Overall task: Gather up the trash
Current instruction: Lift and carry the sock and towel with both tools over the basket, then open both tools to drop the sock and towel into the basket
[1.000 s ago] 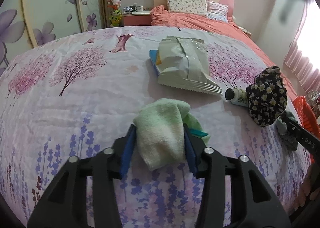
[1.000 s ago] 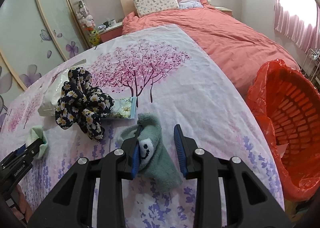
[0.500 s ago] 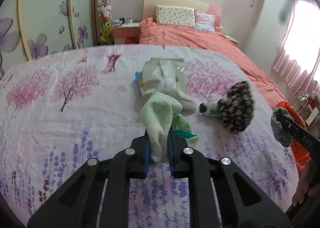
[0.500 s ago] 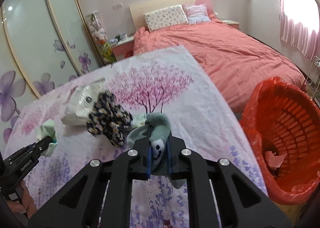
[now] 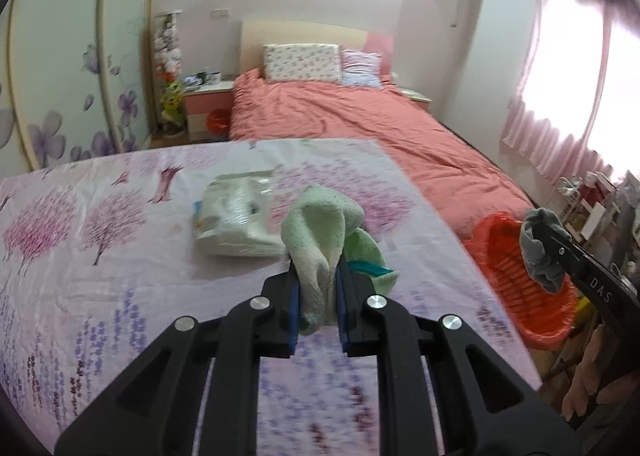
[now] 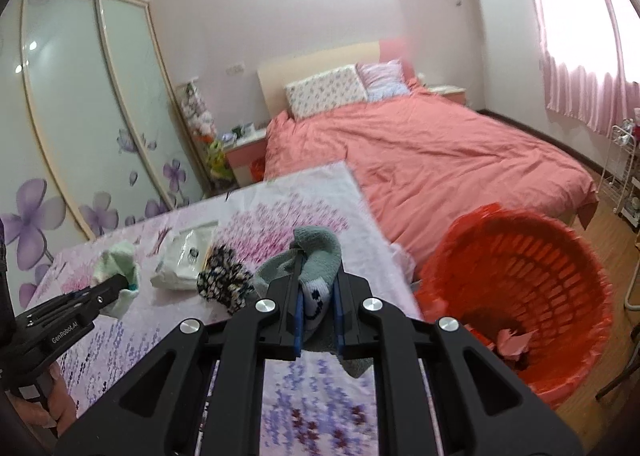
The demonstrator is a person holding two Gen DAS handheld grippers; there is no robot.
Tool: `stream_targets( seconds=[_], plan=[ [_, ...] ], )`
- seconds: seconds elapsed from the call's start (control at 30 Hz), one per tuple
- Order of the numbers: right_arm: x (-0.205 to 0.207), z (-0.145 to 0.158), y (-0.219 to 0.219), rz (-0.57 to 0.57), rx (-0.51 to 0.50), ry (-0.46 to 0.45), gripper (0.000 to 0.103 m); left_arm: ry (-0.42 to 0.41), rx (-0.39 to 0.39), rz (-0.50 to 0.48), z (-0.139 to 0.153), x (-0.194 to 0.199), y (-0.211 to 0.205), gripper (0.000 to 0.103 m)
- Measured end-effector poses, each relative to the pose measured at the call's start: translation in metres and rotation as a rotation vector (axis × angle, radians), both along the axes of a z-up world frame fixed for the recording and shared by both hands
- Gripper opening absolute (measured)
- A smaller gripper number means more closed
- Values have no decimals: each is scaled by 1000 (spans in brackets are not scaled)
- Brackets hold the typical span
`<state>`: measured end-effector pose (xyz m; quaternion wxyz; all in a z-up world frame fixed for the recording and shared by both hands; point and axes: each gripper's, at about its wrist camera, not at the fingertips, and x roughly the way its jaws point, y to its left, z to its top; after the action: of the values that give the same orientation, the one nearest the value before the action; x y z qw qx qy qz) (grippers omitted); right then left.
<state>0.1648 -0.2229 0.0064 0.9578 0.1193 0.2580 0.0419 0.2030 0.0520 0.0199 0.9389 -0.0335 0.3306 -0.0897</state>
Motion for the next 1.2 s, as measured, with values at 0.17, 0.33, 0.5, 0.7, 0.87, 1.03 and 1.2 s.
stream_targets(
  seconds=[0.17, 0.33, 0.5, 0.7, 0.87, 1.03, 1.2],
  plan=[
    [-15, 10, -26, -64, -3, -48, 11, -20, -17, -83, 12, -5, -36, 16],
    [-27, 10, -57, -130, 5, -65, 11, -21, -36, -171, 17, -5, -81, 16],
    [-30, 4, -86, -202, 22, -55, 11, -15, -44, -263, 14, -5, -127, 16],
    [-32, -4, -116, -270, 57, -57, 11, -10, -38, -372, 6, 1, -183, 16],
    [-28, -8, -140, -309, 93, -70, 11, 10, -33, -443, -8, 9, -225, 16],
    [-23, -16, -159, -337, 116, -71, 11, 41, -27, -488, -27, 23, -257, 16],
    [-19, -26, -172, -358, 147, -61, 12, 76, -17, -507, -45, 37, -278, 17]
  ],
)
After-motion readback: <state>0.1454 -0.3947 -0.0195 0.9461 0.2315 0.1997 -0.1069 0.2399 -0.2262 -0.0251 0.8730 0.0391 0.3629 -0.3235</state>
